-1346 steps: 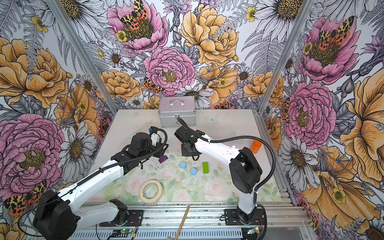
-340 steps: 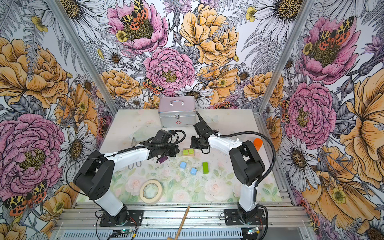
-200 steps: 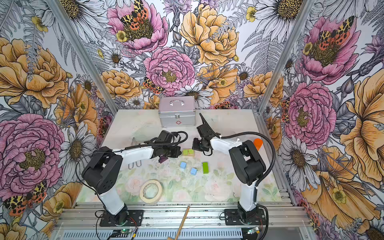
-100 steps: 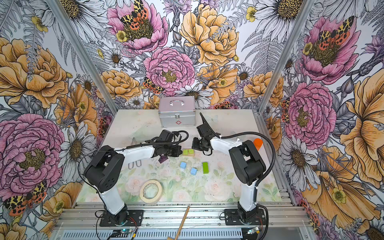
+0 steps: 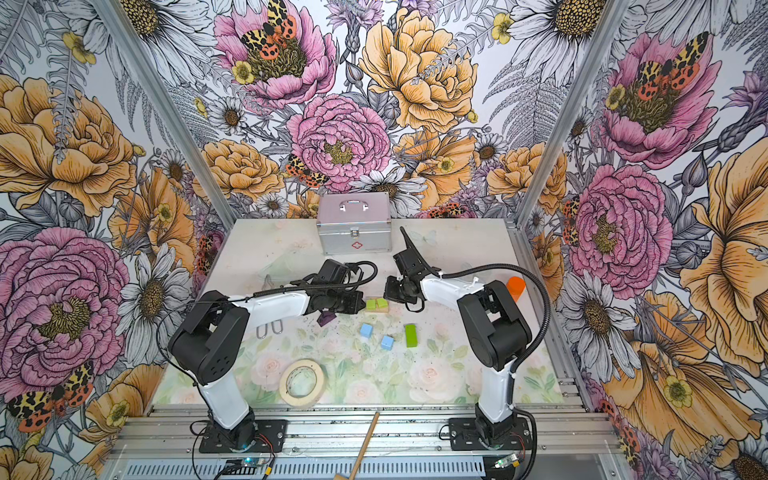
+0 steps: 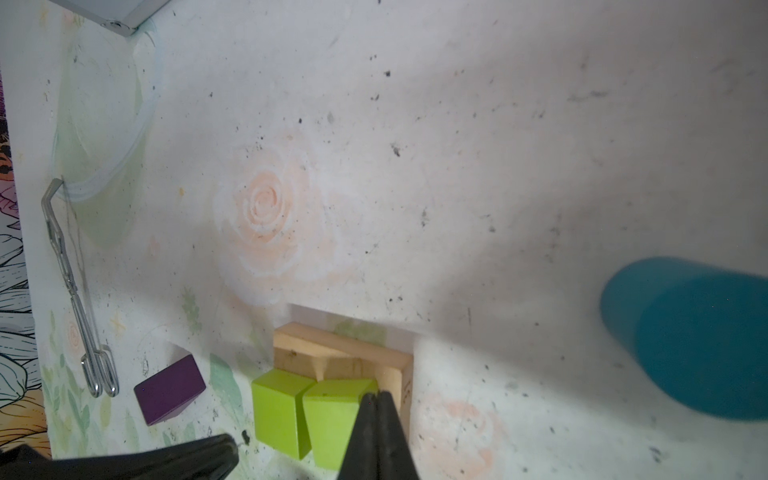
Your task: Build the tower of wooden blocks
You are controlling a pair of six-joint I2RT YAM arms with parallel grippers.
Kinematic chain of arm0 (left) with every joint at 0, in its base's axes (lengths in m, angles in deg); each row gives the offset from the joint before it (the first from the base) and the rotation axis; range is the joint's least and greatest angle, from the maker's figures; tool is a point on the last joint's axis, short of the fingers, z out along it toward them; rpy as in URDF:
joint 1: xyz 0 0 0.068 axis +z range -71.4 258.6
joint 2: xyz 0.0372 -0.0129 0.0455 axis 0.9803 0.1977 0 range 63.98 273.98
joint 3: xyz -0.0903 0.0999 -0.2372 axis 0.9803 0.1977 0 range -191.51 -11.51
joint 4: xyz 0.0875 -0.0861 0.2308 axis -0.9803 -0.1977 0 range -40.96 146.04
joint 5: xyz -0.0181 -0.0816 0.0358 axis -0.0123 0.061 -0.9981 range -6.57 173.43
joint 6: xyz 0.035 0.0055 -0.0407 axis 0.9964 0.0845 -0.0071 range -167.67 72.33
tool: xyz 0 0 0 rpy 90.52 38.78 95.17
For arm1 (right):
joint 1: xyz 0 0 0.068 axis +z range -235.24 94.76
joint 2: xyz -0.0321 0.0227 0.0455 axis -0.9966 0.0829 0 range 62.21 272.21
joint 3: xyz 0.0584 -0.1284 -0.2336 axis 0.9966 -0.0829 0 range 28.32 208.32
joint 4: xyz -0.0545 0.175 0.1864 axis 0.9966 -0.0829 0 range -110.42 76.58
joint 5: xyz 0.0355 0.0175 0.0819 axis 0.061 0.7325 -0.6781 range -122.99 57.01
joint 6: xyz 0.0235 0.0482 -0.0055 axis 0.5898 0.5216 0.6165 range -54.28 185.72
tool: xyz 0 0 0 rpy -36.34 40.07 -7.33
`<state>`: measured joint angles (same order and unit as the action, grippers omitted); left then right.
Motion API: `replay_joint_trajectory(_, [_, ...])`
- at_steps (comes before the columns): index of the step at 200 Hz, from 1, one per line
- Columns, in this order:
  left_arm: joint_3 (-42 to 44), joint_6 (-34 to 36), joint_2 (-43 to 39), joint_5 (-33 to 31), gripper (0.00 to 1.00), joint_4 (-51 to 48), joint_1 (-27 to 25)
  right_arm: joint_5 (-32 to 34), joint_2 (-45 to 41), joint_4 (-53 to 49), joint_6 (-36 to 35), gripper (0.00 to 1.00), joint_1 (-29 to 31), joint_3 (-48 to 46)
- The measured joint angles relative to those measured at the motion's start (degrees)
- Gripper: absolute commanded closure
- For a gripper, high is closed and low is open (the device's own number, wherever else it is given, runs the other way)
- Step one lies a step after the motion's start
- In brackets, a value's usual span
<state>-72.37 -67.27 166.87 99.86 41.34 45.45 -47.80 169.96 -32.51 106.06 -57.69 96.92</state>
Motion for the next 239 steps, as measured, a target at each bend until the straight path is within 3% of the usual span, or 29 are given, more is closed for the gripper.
replay_joint_trajectory(66, [-0.59, -0.02, 3.63, 0.0, 1.0, 0.17, 0.13, 0.0, 0.0, 0.57, 0.39, 1.0, 0.02, -0.24])
replay_joint_trajectory(239, [-1.4, -0.02, 3.65, 0.0, 1.0, 0.2, 0.37, 0.07, 0.0, 0.87, 1.01, 1.0, 0.66, -1.81])
